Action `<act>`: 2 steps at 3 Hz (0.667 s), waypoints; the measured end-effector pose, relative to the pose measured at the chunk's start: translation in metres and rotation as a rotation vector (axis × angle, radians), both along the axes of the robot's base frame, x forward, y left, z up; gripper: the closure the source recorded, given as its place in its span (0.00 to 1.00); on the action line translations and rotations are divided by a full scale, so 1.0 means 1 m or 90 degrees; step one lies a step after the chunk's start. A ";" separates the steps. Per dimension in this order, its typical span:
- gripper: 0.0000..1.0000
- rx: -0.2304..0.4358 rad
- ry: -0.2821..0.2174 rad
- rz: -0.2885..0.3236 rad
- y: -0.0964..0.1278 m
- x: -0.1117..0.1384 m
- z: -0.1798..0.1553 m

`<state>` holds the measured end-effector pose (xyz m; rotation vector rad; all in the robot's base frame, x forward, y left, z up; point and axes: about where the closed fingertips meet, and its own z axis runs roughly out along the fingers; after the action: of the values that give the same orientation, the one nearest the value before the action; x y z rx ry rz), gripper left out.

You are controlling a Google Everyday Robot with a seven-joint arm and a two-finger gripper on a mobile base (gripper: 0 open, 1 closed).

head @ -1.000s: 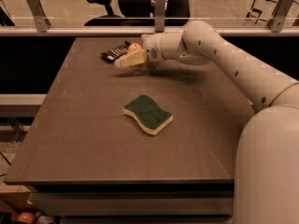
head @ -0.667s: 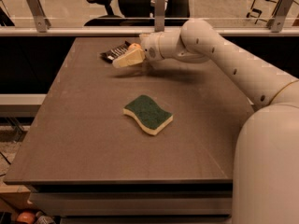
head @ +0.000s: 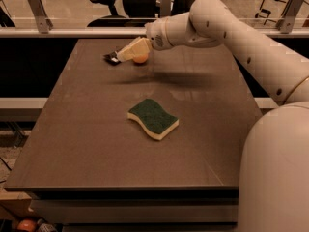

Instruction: Move orange near rxbar chocolate

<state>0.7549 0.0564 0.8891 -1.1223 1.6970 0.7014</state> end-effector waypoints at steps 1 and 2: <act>0.00 -0.018 -0.004 0.008 -0.002 -0.004 0.019; 0.00 -0.026 -0.010 0.009 -0.006 -0.007 0.034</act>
Offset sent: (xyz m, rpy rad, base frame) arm -0.0101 -0.0176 0.0546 -0.0579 -0.0320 0.0065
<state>0.7478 0.0506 0.9227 -1.1669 1.6987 0.6681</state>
